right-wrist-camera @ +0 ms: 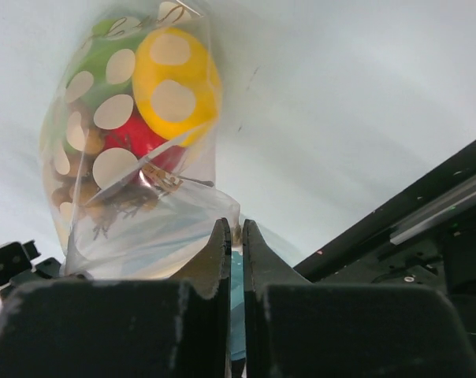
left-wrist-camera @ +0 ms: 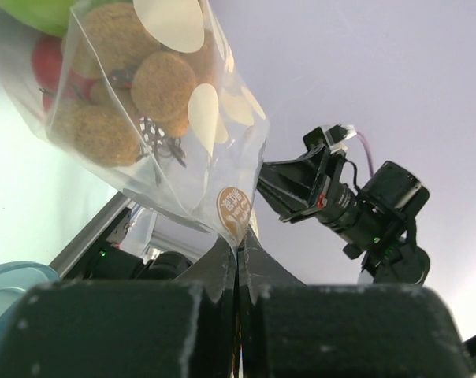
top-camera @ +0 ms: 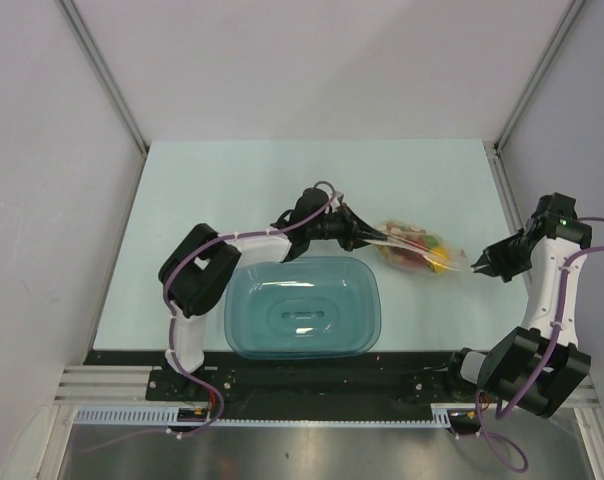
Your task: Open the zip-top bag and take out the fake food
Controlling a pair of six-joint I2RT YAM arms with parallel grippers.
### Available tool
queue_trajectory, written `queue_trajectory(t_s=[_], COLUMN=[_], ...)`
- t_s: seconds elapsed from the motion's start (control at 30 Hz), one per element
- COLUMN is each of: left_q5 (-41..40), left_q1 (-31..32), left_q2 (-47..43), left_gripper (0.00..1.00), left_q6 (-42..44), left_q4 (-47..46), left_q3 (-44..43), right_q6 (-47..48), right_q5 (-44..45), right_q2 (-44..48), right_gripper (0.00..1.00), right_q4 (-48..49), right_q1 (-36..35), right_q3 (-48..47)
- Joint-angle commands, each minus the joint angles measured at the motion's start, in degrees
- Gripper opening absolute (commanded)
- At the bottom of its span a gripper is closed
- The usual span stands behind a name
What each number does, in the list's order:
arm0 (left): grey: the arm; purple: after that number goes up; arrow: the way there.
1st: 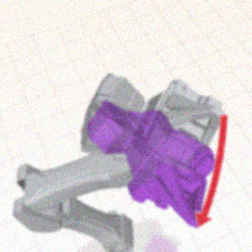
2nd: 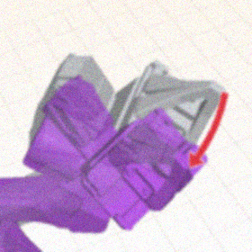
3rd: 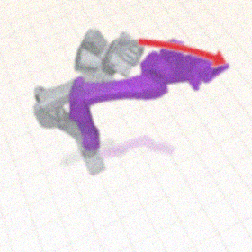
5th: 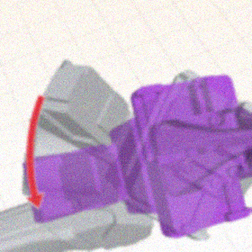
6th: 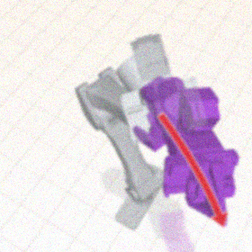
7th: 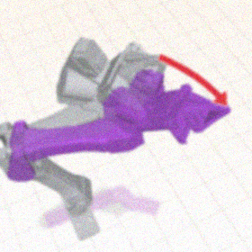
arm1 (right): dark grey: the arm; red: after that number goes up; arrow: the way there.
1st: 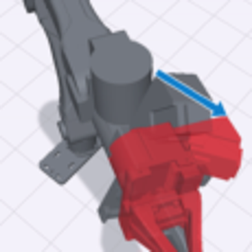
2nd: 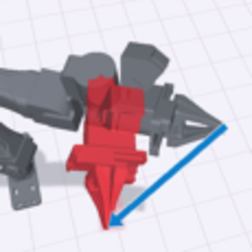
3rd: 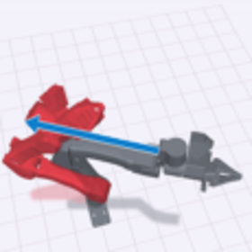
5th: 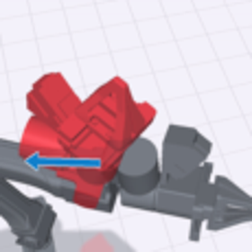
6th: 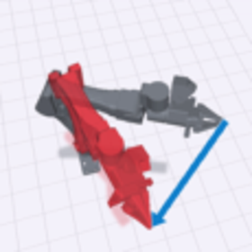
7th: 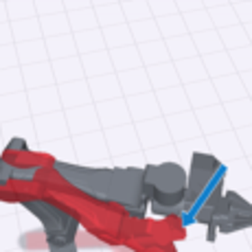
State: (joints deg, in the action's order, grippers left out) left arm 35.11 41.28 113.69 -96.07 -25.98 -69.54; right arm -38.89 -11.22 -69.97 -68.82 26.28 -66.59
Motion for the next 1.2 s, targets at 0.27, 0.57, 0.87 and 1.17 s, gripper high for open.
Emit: queue_trajectory(t_s=[0.27, 0.57, 0.87, 1.17], left_q5=[1.2, 5.4, 8.9, 8.2], left_q1=[-2.0, -0.6, -0.5, -0.6], left_q2=[-1.9, -2.9, -2.2, -1.4], left_gripper=[0.0, 0.0, 0.0, 0.0], left_q6=[8.1, 15.7, 21.0, 25.7], left_q4=[4.2, 10.8, 14.4, 19.5], left_q3=[-5.8, -7.8, -9.6, -12.3], right_q6=[7.3, 13.6, 19.1, 21.7], right_q5=[11.8, 17.7, 19.0, 26.3], right_q2=[4.4, 5.2, 0.3, 0.1], right_gripper=[0.49, 0.78, 0.53, 0.41], right_q4=[-6.2, -2.5, 6.3, 8.6], right_q1=[-1.2, -29.2, -45.6, -56.0], right_q3=[-6.2, -16.4, -9.2, -4.8])
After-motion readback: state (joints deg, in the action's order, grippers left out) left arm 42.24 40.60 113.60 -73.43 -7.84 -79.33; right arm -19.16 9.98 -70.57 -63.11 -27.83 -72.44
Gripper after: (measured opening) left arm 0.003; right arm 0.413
